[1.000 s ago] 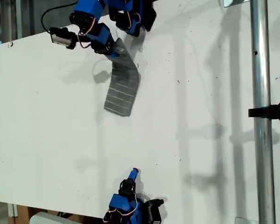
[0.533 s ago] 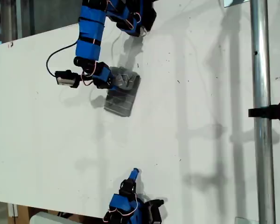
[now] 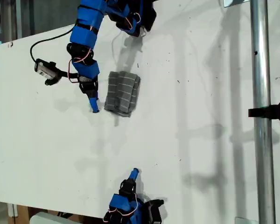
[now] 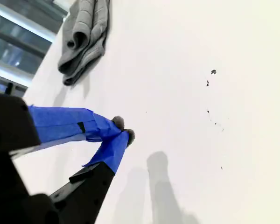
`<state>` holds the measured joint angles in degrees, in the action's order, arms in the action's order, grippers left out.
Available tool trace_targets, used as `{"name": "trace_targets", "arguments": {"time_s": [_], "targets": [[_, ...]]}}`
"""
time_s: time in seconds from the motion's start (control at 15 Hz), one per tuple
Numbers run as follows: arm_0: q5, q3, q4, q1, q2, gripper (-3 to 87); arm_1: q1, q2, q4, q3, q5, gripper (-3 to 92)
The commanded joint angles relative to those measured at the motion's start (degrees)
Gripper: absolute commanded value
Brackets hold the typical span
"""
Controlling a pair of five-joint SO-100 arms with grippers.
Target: Grasp corners of a towel and fold twice.
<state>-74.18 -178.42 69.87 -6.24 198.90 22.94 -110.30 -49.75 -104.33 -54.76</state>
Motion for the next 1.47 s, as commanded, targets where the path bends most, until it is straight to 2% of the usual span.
{"name": "trace_targets", "arguments": {"time_s": [0.0,0.13,0.2,0.27,0.53,0.67,0.73,0.8,0.93,1.0,1.07,1.4], "targets": [[0.3,-0.4,-0.6,0.1,0.3,-2.7,4.0,-10.0,0.1,-3.6,0.5,6.0],[0.4,-0.4,-0.6,-0.1,0.3,-2.7,6.4,-21.5,-3.0,-13.0,-0.1,5.2],[0.1,-0.4,-0.6,-0.2,0.3,-2.7,6.6,-28.9,-4.6,-18.7,-0.3,-0.2],[-0.7,-0.4,-0.3,-0.2,0.3,-2.6,5.7,-36.4,-5.9,-25.2,-0.7,-0.3],[-10.1,-0.4,3.9,1.1,0.3,-2.4,2.4,-66.1,-18.9,-47.6,-10.8,1.2],[-7.7,-0.4,3.9,1.1,0.2,-2.6,3.1,-78.6,-27.6,-55.2,-15.2,0.0],[-7.7,-0.4,3.9,1.8,0.2,-2.6,3.1,-78.0,-29.3,-57.0,-16.1,0.1],[-5.2,-0.4,4.0,2.6,0.2,-2.6,2.3,-78.0,-28.8,-59.8,-17.9,1.6],[6.8,-0.4,4.0,3.2,0.2,-2.6,2.5,-78.0,-34.1,-61.3,-30.7,4.3],[17.6,-0.4,4.0,3.1,0.2,-2.6,2.5,-78.0,-34.1,-61.3,-30.3,5.8],[20.4,-0.4,3.8,3.0,0.2,-2.5,2.2,-78.0,-34.1,-61.3,-30.3,5.9],[20.0,-0.4,3.9,2.9,0.2,-2.5,1.5,-78.0,-34.1,-61.3,-30.4,5.9]]}}
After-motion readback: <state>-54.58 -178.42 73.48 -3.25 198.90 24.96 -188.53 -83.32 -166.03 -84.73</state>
